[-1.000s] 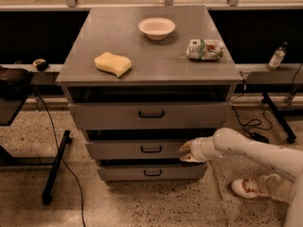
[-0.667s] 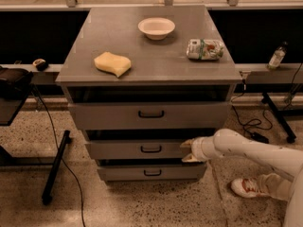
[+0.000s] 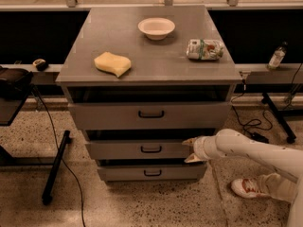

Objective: Open middle drawer

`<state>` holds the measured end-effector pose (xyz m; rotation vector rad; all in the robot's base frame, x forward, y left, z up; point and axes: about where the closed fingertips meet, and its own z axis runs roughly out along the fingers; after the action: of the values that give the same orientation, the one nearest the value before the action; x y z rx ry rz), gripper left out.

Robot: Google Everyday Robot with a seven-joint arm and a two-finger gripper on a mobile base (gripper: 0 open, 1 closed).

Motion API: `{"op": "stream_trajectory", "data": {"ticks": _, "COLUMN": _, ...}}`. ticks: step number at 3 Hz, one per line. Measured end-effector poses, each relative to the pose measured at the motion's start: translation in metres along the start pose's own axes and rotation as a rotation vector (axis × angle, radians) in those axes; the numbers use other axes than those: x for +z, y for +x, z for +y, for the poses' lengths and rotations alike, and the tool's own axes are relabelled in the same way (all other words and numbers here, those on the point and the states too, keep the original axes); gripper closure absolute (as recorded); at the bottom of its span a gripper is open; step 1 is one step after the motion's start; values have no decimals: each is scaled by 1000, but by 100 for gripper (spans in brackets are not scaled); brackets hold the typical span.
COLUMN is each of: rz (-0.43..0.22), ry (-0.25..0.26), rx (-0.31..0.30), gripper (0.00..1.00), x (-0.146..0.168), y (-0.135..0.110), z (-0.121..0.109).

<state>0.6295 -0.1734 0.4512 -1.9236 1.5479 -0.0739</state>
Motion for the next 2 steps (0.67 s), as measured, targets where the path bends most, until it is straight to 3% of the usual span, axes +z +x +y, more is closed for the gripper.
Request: {"op": "stream_trajectory", "data": {"ticks": 2, "rz": 35, "ry": 21, "rx": -29, "gripper": 44, "x": -16, "y": 6, "z": -14}}
